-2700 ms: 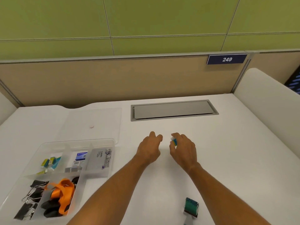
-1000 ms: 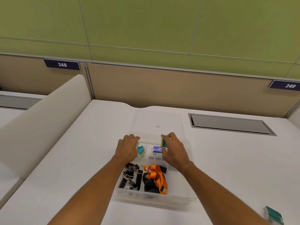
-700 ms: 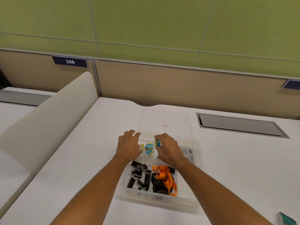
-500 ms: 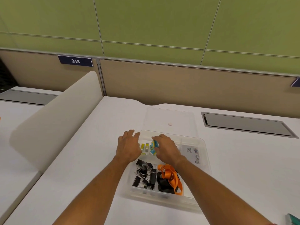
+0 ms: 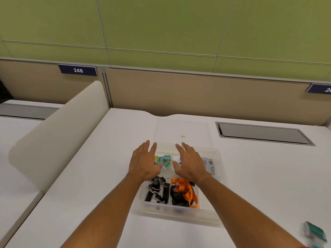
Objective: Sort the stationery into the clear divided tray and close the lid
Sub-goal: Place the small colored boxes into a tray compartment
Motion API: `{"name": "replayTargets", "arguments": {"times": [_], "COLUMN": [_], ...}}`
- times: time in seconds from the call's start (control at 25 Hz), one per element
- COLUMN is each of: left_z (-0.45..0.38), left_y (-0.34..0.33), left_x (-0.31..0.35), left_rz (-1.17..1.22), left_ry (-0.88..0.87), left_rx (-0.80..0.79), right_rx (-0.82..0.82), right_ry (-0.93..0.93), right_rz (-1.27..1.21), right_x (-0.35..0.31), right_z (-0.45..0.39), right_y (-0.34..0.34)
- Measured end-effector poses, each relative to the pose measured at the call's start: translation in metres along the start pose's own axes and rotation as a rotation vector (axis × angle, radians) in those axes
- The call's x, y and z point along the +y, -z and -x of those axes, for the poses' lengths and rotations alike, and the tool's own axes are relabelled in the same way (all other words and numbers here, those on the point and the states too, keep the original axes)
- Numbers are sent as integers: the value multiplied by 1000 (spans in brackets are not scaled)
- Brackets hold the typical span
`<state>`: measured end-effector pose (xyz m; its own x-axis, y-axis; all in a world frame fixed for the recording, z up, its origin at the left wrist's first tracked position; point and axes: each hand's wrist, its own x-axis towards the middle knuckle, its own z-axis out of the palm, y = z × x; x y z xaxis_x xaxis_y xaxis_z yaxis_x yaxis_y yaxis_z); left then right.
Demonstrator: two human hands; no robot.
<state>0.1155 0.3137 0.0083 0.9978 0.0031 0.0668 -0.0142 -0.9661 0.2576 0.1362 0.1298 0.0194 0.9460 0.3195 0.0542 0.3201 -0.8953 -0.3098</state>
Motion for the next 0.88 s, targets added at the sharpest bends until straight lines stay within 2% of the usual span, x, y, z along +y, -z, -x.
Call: {"name": "replayTargets", "arguments": {"times": [0.44, 0.88], "left_z": [12, 43], "left_y": [-23, -37], "left_x": [71, 180], "left_rz": [-81, -84], "left_ry": [-119, -228], "left_rx": [-31, -48], "right_rx": [61, 90], "right_ry": [-151, -263], "right_rz": [161, 211], "right_x": [68, 148], "right_z": [55, 132], "right_y": [12, 43]}}
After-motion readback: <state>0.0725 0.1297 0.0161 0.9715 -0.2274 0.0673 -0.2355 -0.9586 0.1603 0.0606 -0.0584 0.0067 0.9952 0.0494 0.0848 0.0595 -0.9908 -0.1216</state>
